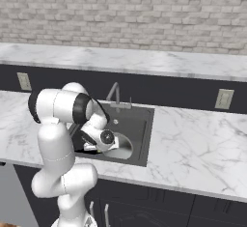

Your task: Pick the pan and sponge and place them into the sink. Then turn on the water.

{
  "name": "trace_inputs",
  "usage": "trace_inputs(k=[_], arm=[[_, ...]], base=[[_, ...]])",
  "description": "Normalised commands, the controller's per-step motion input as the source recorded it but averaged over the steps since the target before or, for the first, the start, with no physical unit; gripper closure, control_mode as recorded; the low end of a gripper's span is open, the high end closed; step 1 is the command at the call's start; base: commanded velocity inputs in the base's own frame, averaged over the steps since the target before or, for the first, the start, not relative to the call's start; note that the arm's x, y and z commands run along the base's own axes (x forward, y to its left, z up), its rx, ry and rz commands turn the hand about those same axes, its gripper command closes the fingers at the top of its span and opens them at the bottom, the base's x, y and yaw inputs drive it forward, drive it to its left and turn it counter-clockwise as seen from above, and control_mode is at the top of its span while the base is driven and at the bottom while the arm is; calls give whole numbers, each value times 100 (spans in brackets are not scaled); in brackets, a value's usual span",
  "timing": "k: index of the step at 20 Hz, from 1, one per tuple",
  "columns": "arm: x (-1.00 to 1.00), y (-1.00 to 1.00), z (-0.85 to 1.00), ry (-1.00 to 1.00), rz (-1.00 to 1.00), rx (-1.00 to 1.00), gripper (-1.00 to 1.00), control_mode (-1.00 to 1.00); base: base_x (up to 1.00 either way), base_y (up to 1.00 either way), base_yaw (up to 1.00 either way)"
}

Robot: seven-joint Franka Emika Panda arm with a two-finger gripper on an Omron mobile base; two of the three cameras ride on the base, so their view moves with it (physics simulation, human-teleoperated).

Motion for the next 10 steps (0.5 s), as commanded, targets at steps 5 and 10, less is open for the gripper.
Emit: trace_inputs(k=[5, 10], arm=[[10, 8, -35, -2, 0, 3, 100, -100], [24, 6, -29, 3, 0, 5, 100, -100]], base=[[0, 0, 0], [0, 0, 0]])
